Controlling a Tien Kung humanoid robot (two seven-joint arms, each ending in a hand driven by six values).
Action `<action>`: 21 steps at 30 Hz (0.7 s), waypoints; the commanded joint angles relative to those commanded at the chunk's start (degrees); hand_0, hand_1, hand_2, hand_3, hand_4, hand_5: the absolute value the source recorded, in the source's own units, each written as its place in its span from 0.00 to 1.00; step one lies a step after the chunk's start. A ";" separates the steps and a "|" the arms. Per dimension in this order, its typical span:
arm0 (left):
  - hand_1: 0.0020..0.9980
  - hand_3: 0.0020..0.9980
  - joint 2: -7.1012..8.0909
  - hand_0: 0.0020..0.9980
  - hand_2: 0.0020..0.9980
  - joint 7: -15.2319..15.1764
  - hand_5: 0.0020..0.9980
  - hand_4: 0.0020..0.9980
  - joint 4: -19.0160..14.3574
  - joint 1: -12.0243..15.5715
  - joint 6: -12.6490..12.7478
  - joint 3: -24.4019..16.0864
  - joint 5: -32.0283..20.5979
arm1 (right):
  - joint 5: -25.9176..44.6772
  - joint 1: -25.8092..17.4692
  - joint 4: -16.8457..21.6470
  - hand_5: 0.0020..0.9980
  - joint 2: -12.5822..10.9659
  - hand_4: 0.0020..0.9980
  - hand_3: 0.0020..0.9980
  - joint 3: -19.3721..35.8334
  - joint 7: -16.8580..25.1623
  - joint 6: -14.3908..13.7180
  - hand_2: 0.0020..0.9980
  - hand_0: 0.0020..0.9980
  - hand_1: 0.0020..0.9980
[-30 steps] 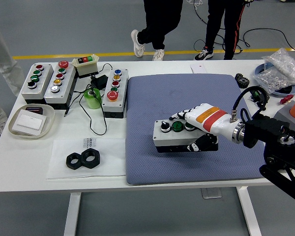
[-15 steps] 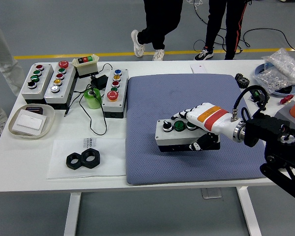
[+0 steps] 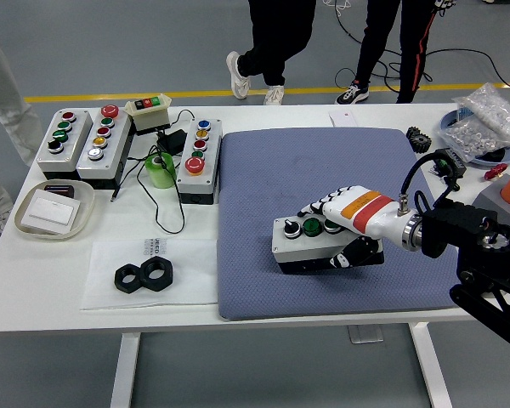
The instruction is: Pick up the button,place it on the desk,press the button,press the button
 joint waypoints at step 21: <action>0.92 0.95 -0.20 0.75 0.99 -0.01 1.00 0.61 0.00 -0.09 0.12 -0.30 0.06 | -1.22 0.70 -1.85 0.14 0.11 0.84 0.96 -0.58 0.63 2.61 0.93 0.93 0.91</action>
